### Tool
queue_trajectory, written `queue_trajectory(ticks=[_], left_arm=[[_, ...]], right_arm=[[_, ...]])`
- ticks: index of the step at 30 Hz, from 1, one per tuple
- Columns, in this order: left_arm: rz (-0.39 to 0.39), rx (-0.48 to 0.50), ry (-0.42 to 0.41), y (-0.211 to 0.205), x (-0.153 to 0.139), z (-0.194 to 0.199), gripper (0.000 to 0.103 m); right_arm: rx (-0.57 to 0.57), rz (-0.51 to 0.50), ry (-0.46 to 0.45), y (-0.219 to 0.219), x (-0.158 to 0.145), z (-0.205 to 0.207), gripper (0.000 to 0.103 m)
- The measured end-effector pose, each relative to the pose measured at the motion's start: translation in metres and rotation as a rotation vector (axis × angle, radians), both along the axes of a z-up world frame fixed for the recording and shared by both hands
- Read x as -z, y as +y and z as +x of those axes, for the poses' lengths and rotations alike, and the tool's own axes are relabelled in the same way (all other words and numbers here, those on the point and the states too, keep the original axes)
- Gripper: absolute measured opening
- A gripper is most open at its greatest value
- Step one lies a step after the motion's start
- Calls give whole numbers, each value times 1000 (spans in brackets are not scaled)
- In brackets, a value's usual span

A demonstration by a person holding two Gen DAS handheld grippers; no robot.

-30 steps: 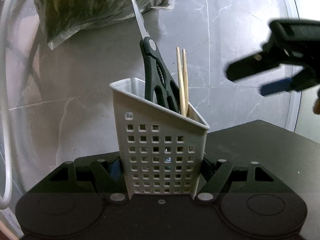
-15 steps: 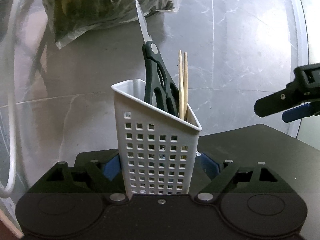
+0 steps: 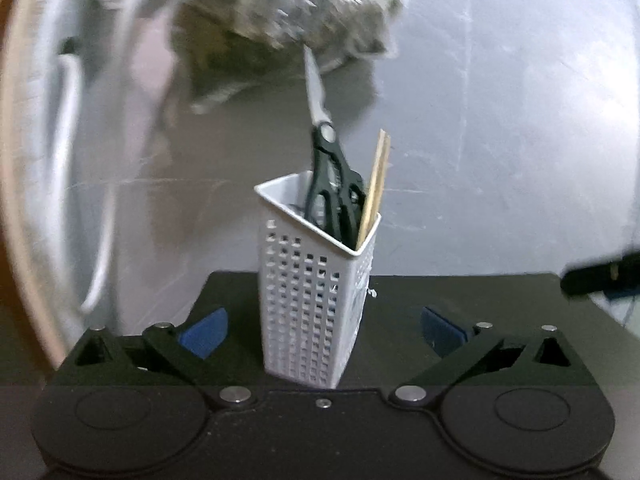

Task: Organize utensils
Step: 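Set the filled basket down on the table with the left tool and release it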

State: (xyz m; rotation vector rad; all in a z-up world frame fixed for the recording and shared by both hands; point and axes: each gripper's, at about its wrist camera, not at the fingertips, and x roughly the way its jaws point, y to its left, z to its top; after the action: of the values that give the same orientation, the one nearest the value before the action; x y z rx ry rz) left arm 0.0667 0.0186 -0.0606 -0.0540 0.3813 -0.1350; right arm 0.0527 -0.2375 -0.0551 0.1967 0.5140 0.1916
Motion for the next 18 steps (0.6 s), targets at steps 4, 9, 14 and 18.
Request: queue_trajectory(ticks=[4, 9, 14, 18], left_arm=[[-22, -150, 47, -7, -16, -41, 102], [-36, -248, 90, -14, -35, -78, 102], [9, -272, 108, -23, -46, -109, 102], [50, -239, 142, -31, -47, -121, 102]], right_arm=[[-45, -25, 17, -15, 6, -26, 103], [-71, -45, 26, -25, 10, -51, 103], [-83, -41, 66, -30, 11, -72, 103], [-75, -66, 76, -34, 12, -85, 103]])
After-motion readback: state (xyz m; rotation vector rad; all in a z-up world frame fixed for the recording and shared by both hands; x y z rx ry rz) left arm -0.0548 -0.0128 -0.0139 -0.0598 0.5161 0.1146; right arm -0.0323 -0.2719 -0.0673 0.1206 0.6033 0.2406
